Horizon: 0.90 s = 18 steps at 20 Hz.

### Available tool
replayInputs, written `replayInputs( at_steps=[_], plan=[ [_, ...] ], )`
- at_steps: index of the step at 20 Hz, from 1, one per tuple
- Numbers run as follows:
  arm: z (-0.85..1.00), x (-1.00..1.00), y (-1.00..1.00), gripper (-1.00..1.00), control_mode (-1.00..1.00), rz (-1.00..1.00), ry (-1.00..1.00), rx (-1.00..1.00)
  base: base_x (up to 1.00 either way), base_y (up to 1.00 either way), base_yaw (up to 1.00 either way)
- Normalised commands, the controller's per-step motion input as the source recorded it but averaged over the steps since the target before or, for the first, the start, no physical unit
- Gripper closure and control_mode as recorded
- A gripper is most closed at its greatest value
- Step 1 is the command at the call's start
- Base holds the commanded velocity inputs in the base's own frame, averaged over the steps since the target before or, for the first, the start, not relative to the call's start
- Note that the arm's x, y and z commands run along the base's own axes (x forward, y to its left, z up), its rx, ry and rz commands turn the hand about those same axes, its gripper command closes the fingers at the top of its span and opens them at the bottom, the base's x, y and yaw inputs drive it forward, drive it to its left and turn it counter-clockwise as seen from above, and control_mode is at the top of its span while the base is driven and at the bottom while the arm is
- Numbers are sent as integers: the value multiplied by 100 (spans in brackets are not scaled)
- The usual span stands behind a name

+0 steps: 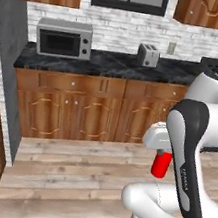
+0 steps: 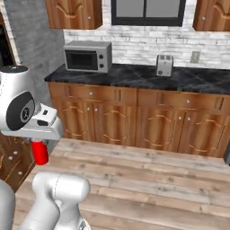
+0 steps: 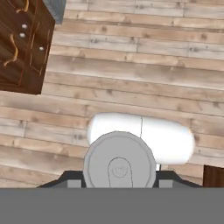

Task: Four empty soda cans are scattered around the kitchen. Gather all the cans and cluster them next to the stove for recycling.

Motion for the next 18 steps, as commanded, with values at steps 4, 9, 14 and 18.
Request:
replayInputs(
  at_steps=[4,9,14,18],
  plan=[
    [0,0,0,100,100,0,0,0,96,-10,9],
    [0,0,0,100,100,0,0,0,65,-50,9],
    [0,0,0,100,100,0,0,0,27,-88,7],
    [0,0,0,100,100,0,0,0,15,-100,6]
  ],
)
